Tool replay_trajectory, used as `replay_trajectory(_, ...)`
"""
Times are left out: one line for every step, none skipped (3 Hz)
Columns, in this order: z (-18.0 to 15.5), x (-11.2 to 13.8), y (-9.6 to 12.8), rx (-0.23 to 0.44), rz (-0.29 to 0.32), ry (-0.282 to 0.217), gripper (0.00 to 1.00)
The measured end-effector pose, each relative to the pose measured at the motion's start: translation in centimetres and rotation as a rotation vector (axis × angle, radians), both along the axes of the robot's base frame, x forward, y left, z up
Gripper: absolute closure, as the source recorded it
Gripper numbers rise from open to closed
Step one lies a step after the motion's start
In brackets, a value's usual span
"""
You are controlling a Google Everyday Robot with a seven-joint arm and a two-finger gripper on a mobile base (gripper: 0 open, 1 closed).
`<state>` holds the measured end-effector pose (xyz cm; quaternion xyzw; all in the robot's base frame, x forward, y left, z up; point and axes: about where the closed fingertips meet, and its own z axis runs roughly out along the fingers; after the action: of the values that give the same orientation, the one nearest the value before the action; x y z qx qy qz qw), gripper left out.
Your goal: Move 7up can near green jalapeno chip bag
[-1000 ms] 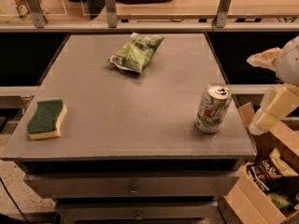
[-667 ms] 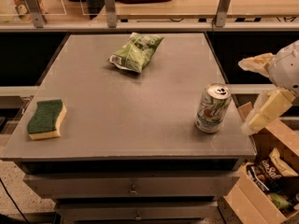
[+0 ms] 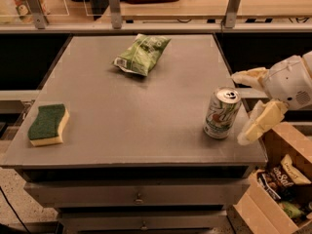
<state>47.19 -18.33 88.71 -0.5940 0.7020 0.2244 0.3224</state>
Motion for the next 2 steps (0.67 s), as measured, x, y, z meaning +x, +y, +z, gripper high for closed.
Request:
replay_trajectory(-0.8, 0.0, 1.7, 0.029, 0.043, 0.033, 0.16)
replay_trajectory(-0.8, 0.0, 3.3, 0.055, 0.079, 0.059, 0.41)
